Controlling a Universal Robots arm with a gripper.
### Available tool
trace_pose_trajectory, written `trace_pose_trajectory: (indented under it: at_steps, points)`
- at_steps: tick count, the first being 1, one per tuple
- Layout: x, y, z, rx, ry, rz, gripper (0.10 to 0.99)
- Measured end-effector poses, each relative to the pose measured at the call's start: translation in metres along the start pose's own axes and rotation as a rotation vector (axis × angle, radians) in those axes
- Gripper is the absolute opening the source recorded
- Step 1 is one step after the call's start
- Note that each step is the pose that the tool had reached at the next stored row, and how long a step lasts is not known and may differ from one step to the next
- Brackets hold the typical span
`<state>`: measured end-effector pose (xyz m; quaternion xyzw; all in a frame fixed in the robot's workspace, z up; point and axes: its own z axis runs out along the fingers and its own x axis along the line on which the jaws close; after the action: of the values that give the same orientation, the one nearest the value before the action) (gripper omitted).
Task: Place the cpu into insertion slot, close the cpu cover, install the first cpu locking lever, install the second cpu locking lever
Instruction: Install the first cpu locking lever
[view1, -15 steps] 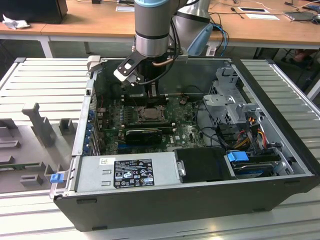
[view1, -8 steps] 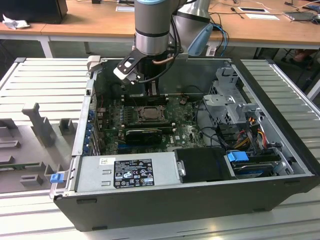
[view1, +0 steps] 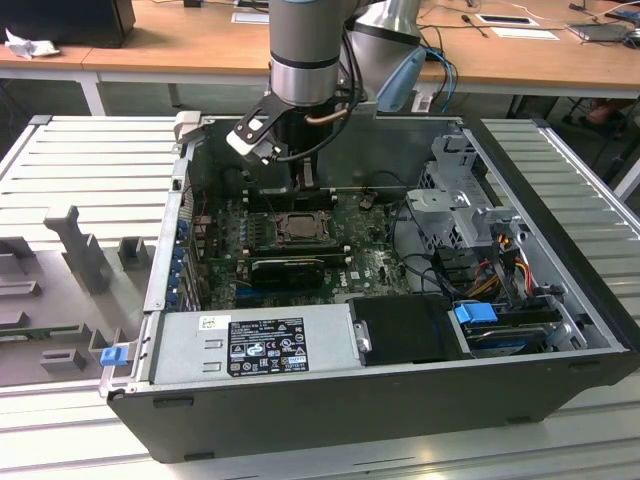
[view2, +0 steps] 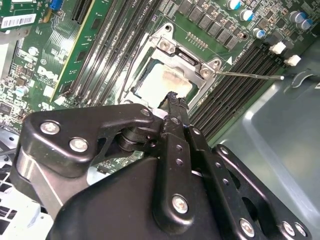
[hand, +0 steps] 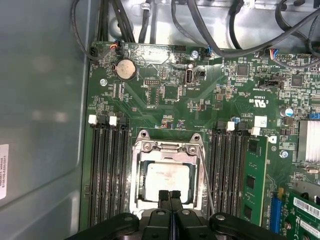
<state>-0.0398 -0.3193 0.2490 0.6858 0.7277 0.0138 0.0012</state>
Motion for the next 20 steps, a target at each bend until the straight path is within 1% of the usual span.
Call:
trace_pose_trajectory:
  at_steps: [20]
  points:
    - [0.0002, 0.0002, -0.0104, 0.000, 0.0001, 0.000, 0.106]
